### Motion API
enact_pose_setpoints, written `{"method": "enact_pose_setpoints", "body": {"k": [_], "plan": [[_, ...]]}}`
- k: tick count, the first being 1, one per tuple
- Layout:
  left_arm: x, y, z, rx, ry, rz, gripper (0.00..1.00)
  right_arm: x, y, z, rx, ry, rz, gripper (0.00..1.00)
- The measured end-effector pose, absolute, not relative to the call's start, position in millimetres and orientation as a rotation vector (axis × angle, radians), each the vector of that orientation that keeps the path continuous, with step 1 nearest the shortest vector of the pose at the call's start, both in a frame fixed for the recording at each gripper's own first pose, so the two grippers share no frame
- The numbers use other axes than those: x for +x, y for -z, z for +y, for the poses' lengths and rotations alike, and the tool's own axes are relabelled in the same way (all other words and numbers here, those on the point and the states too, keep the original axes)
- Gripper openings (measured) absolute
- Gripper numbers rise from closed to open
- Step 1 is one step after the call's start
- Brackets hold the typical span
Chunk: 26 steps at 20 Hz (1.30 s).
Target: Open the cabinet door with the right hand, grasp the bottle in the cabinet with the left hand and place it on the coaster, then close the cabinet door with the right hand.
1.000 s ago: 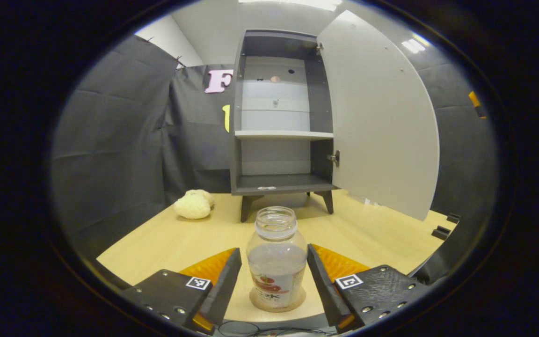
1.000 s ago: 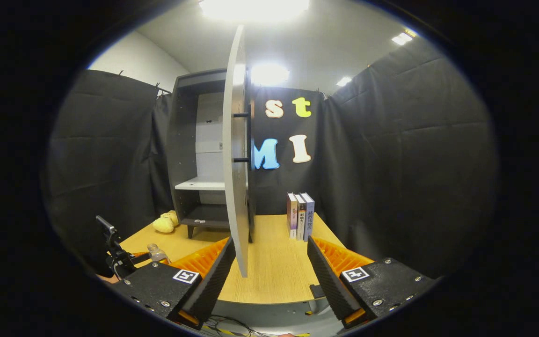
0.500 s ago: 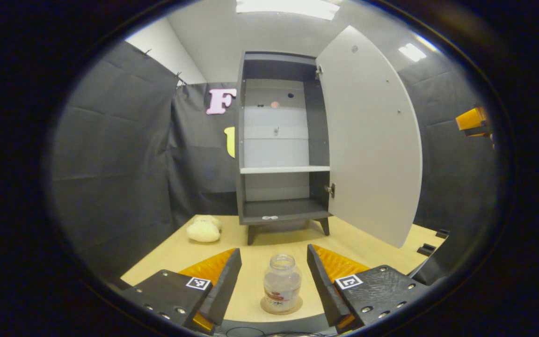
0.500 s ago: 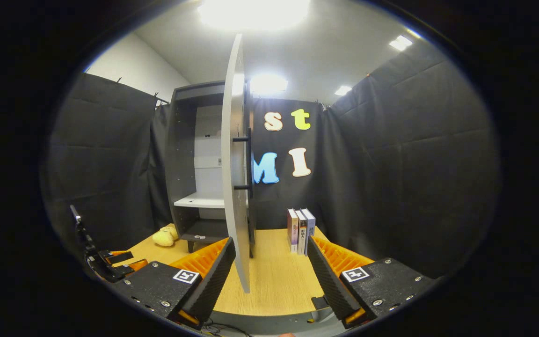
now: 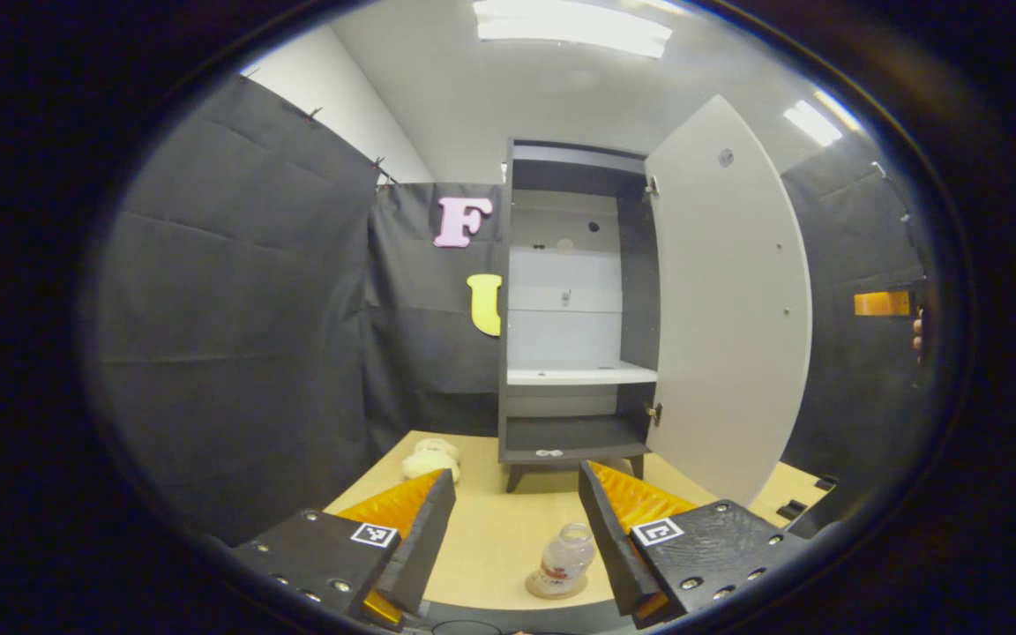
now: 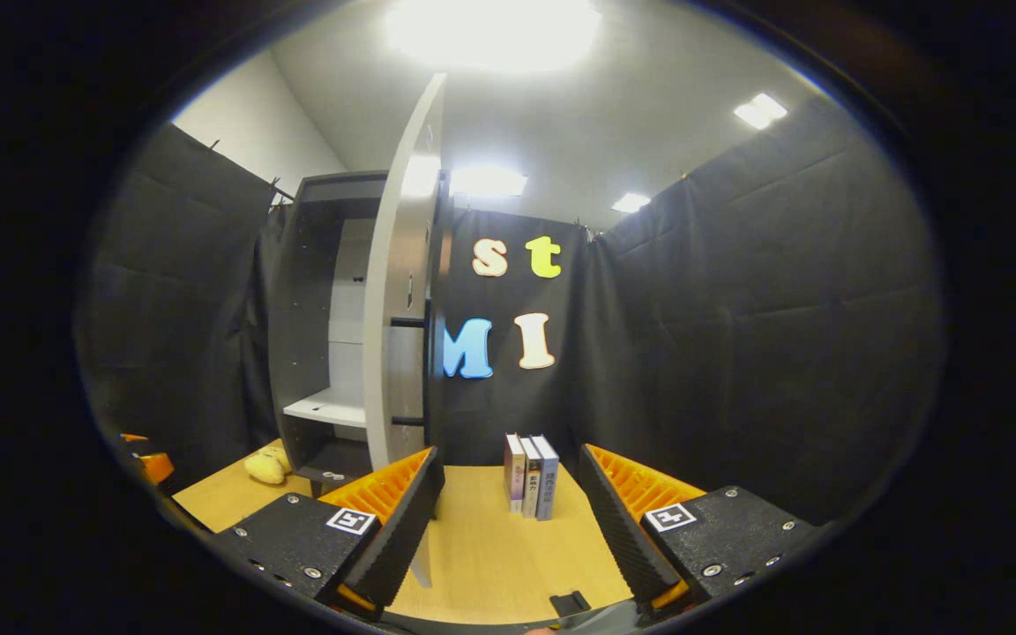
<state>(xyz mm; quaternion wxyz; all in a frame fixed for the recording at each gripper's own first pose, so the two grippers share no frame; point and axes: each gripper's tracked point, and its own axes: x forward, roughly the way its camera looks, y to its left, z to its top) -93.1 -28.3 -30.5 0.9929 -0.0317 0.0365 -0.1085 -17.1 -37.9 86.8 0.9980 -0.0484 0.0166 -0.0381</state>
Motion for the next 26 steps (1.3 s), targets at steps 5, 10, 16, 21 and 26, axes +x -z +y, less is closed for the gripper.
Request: {"method": "enact_pose_setpoints", "body": {"k": [5, 10, 16, 21, 26], "plan": [[-101.8, 0.5, 14.2, -0.05, 0.126, 0.03, 0.87, 16.0, -98.1, -49.9, -0.063, 0.182, 0.004, 0.95], [-114.6, 3.4, 36.1, -0.071, 0.062, 0.031, 0.8, 47.1, -98.1, -48.0, 0.015, 0.255, 0.014, 0.94], [-120.7, 11.4, 57.6, -0.073, 0.009, 0.038, 0.81, 64.9, -97.3, -19.6, -0.017, 0.217, 0.03, 0.95], [-125.8, 18.9, 67.5, -0.081, -0.014, 0.051, 0.87, 60.6, -98.5, -6.2, -0.057, 0.219, 0.015, 0.91], [-133.1, 17.9, 73.9, -0.089, -0.02, 0.042, 0.87, 56.7, -99.7, 19.8, -0.048, 0.164, 0.008, 0.91]]}}
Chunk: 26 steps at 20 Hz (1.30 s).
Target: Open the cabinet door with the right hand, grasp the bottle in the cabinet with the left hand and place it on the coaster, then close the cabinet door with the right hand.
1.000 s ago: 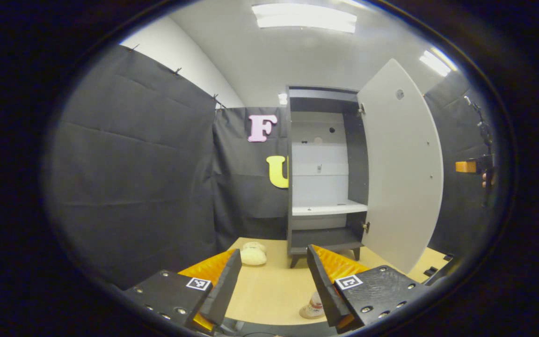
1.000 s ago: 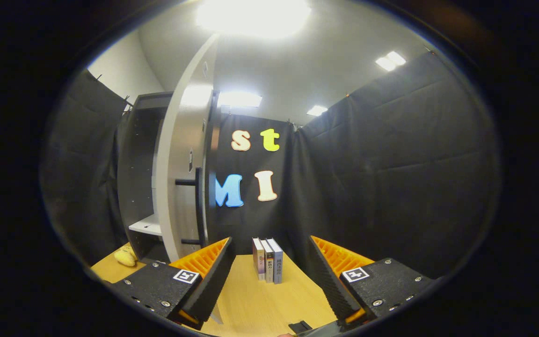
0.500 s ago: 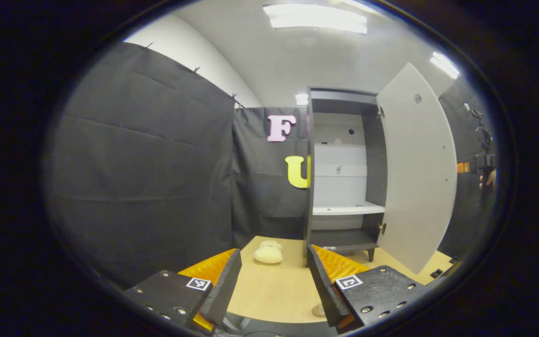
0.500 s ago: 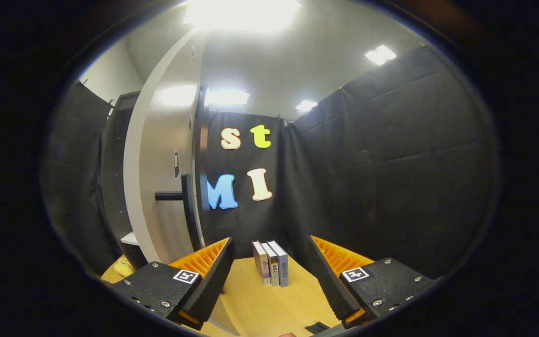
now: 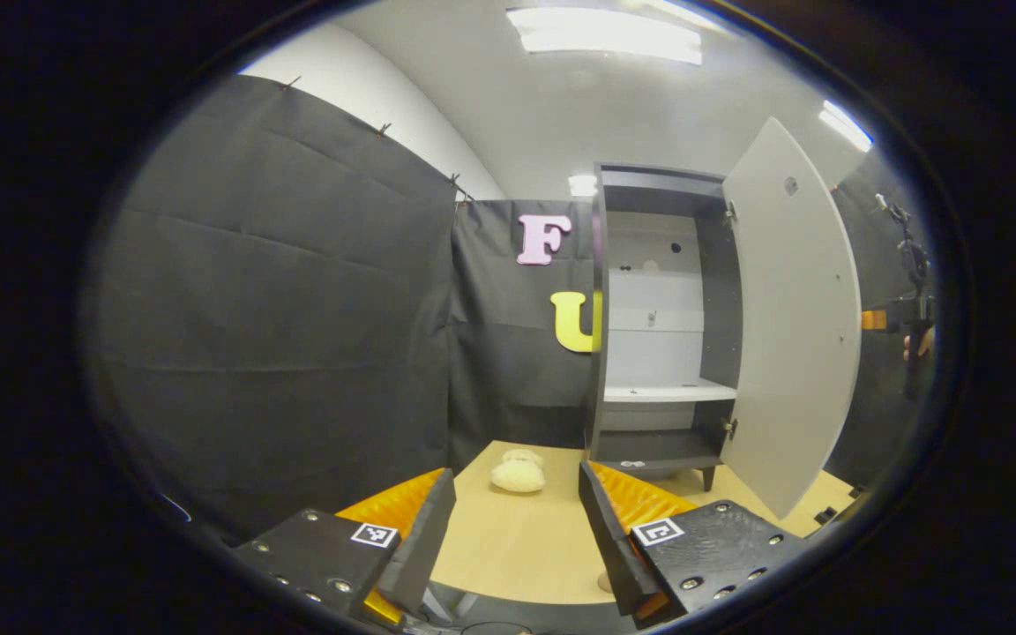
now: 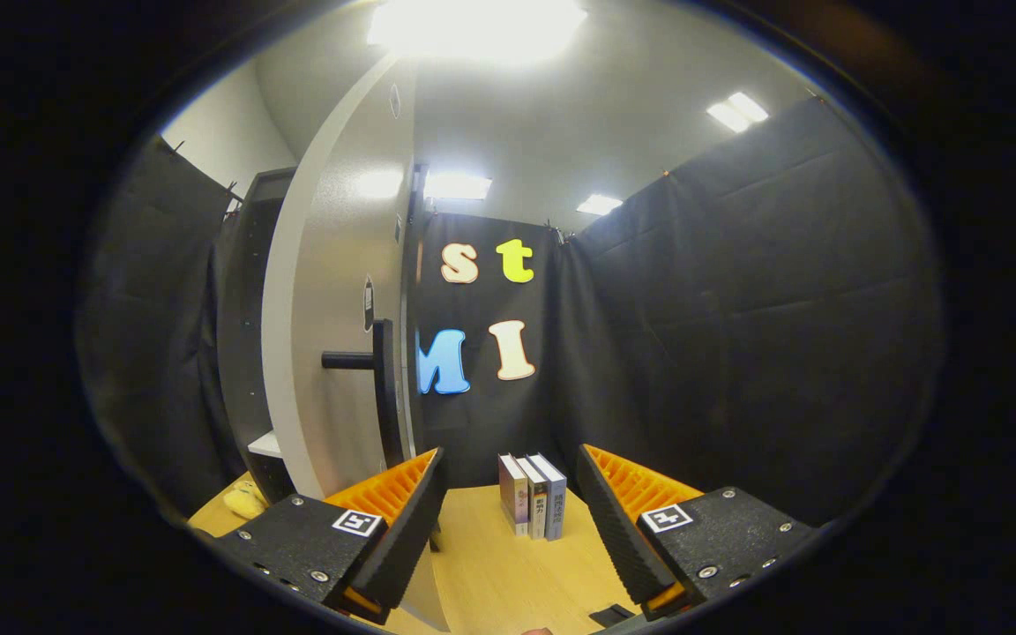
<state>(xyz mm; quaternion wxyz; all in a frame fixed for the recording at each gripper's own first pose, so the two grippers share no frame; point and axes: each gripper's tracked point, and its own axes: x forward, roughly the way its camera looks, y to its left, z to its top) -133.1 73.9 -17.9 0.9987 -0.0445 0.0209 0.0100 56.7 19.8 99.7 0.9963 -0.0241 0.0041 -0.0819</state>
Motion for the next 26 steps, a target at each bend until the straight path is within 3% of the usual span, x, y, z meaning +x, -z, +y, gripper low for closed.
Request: {"method": "enact_pose_setpoints", "body": {"k": [1, 3, 4, 17, 19, 26], "plan": [[-135.6, 18.4, 74.9, -0.09, -0.021, 0.041, 0.81, 56.9, -98.8, 27.5, -0.046, 0.149, 0.009, 0.91], [-137.6, 20.5, 77.4, -0.092, -0.028, 0.042, 0.81, 57.1, -97.6, 41.4, -0.044, 0.118, 0.011, 0.91], [-138.6, 21.3, 79.4, -0.094, -0.031, 0.044, 0.87, 56.6, -98.2, 48.1, -0.047, 0.105, 0.011, 0.91], [-148.9, 24.2, 94.0, -0.077, -0.089, 0.049, 0.87, 64.4, -97.5, 128.2, -0.054, -0.072, -0.009, 0.91], [-150.0, 25.7, 95.5, -0.067, -0.102, 0.053, 0.8, 66.5, -98.2, 138.6, -0.064, -0.093, -0.019, 0.91], [-153.8, 23.9, 94.2, -0.054, -0.137, 0.055, 0.87, 78.5, -97.4, 162.9, -0.083, -0.149, -0.033, 0.92]]}}
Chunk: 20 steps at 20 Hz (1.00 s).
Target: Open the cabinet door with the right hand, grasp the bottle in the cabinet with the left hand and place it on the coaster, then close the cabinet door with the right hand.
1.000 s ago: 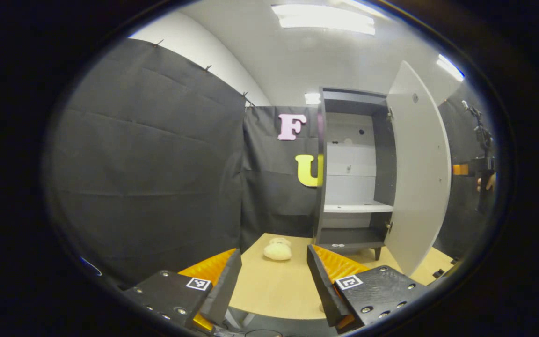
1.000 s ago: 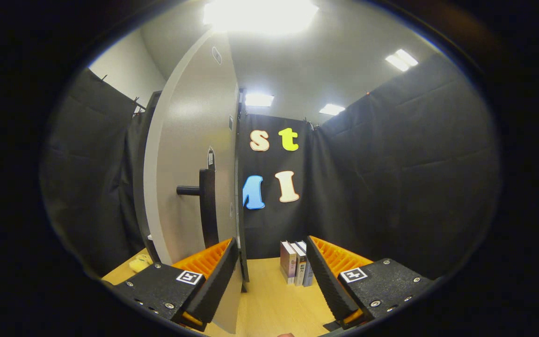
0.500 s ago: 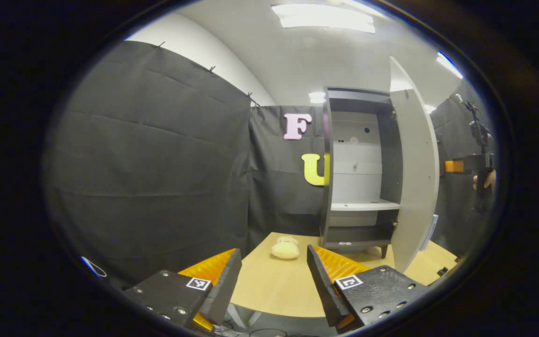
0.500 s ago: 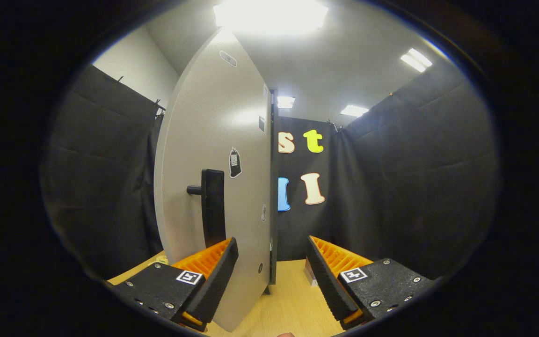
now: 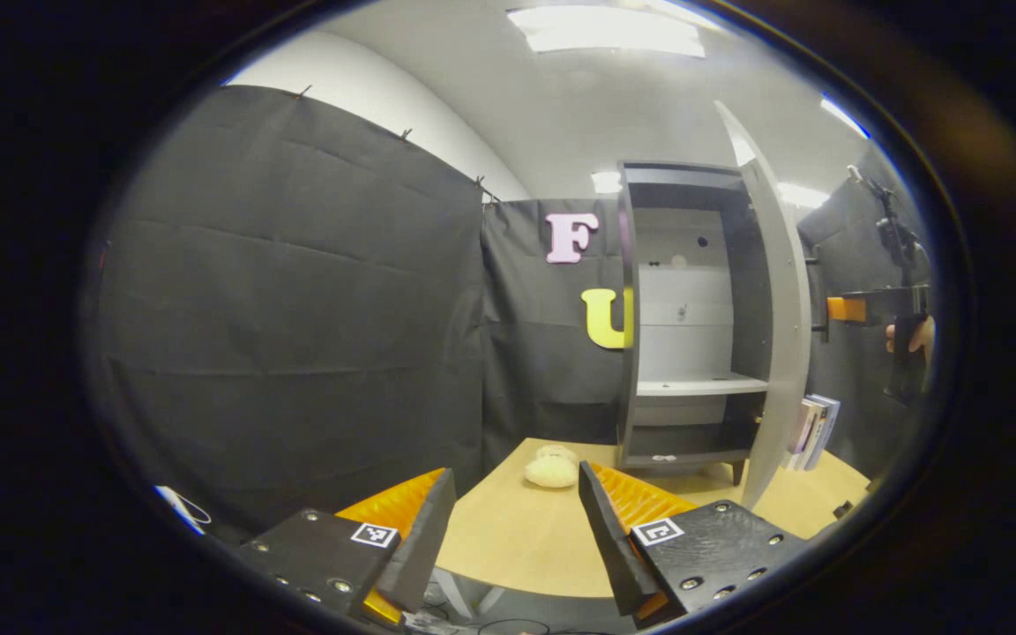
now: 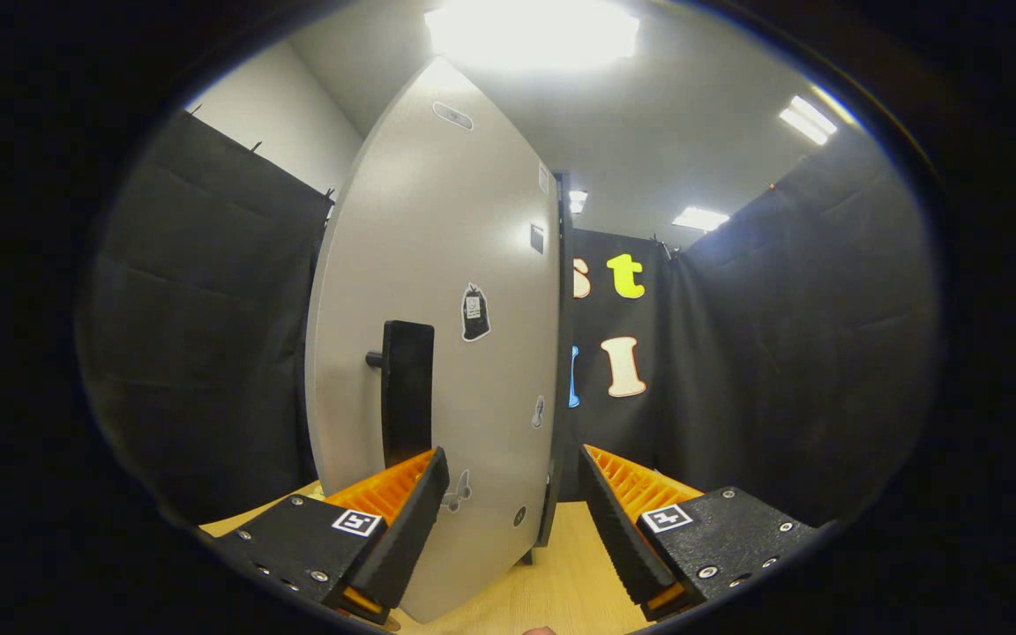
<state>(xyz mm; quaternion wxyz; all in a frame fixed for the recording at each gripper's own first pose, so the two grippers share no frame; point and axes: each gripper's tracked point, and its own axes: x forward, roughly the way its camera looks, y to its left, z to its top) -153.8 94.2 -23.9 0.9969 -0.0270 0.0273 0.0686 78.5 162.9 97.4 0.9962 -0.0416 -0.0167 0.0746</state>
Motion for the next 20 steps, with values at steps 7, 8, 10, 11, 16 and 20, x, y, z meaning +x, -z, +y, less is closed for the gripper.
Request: {"method": "enact_pose_setpoints", "body": {"k": [7, 8, 10, 11, 16, 20], "plan": [[-156.5, 25.1, 90.3, -0.054, -0.174, 0.063, 0.87, 92.6, -98.3, 180.2, -0.069, -0.191, -0.044, 0.91], [-156.9, 23.8, 90.3, -0.05, -0.179, 0.063, 0.87, 95.1, -97.0, 184.6, -0.063, -0.202, -0.042, 0.91], [-158.0, 22.0, 90.5, -0.045, -0.187, 0.059, 0.87, 99.5, -96.5, 195.2, -0.059, -0.226, -0.043, 0.91], [-158.3, 21.9, 91.2, -0.043, -0.192, 0.059, 0.87, 101.5, -96.8, 201.2, -0.059, -0.238, -0.044, 0.91], [-157.3, 22.9, 94.6, -0.046, -0.219, 0.067, 0.87, 119.3, -91.9, 235.3, -0.04, -0.304, -0.032, 0.9], [-158.0, 22.3, 97.1, -0.045, -0.226, 0.077, 0.81, 133.3, -90.2, 268.4, -0.041, -0.368, -0.028, 0.92]]}}
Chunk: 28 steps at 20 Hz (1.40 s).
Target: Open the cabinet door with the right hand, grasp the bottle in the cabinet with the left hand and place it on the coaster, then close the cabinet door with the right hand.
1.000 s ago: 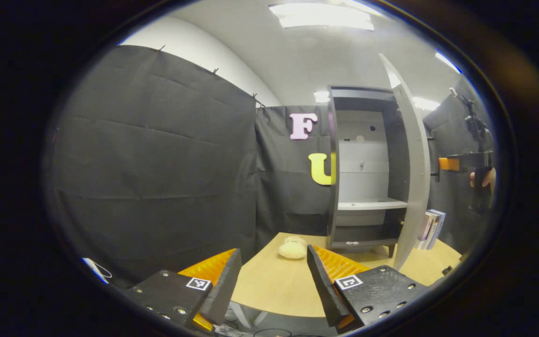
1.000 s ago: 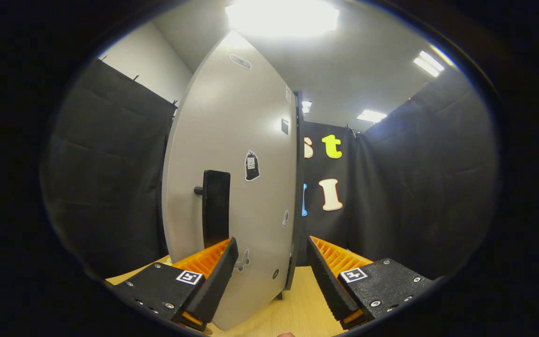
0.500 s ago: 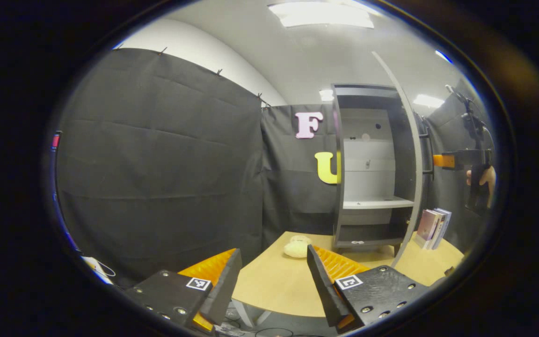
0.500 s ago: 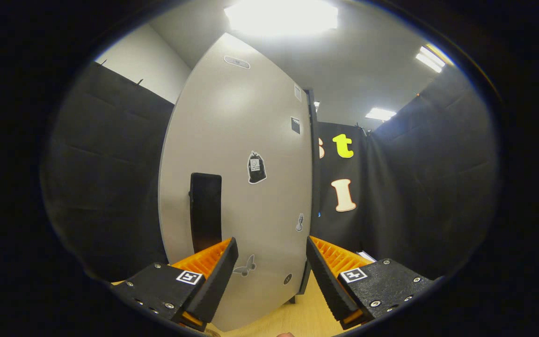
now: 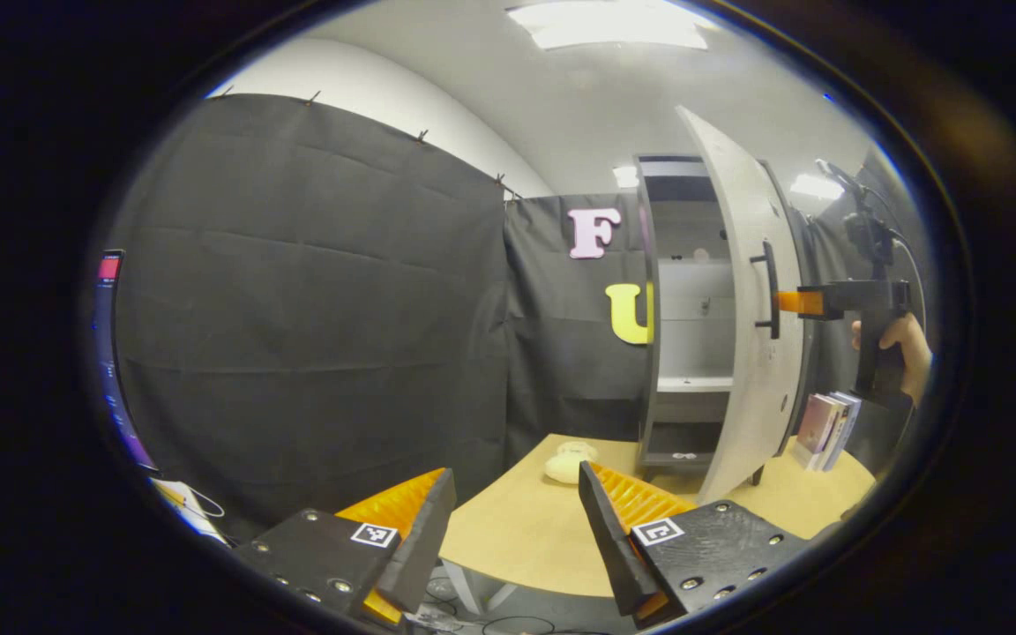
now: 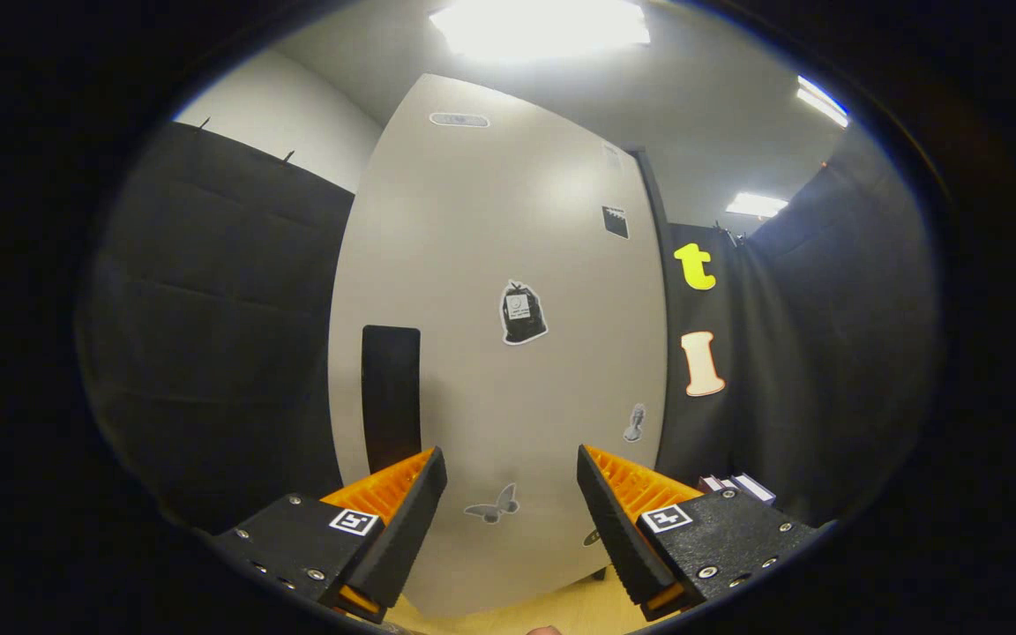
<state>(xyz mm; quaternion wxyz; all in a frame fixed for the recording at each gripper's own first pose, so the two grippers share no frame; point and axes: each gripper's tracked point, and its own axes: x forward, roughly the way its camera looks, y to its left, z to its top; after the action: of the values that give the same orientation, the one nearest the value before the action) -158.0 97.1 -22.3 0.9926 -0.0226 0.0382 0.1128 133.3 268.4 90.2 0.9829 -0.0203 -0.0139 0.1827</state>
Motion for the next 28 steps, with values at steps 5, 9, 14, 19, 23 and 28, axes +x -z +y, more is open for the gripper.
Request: {"method": "enact_pose_setpoints", "body": {"k": [5, 9, 14, 19, 23, 28], "plan": [[-158.6, 20.5, 99.0, -0.045, -0.218, 0.08, 0.81, 148.1, -82.1, 282.7, -0.036, -0.412, -0.004, 0.93], [-158.8, 20.4, 98.1, -0.048, -0.197, 0.079, 0.87, 143.9, -82.1, 293.3, -0.035, -0.429, 0.003, 0.92], [-160.5, 18.7, 94.1, -0.054, -0.147, 0.071, 0.87, 123.0, -82.9, 275.2, -0.027, -0.428, -0.001, 0.93], [-166.5, 6.2, 86.2, -0.055, -0.077, 0.043, 0.87, 90.7, -93.6, 237.0, -0.044, -0.377, -0.028, 0.93], [-160.4, -15.7, 79.2, -0.046, -0.018, 0.025, 0.87, 61.9, -97.6, 205.3, -0.063, -0.323, -0.049, 0.93], [-132.1, -29.2, 63.7, -0.053, 0.045, 0.003, 0.81, 24.7, -93.2, 167.3, -0.084, -0.251, -0.058, 0.93]]}}
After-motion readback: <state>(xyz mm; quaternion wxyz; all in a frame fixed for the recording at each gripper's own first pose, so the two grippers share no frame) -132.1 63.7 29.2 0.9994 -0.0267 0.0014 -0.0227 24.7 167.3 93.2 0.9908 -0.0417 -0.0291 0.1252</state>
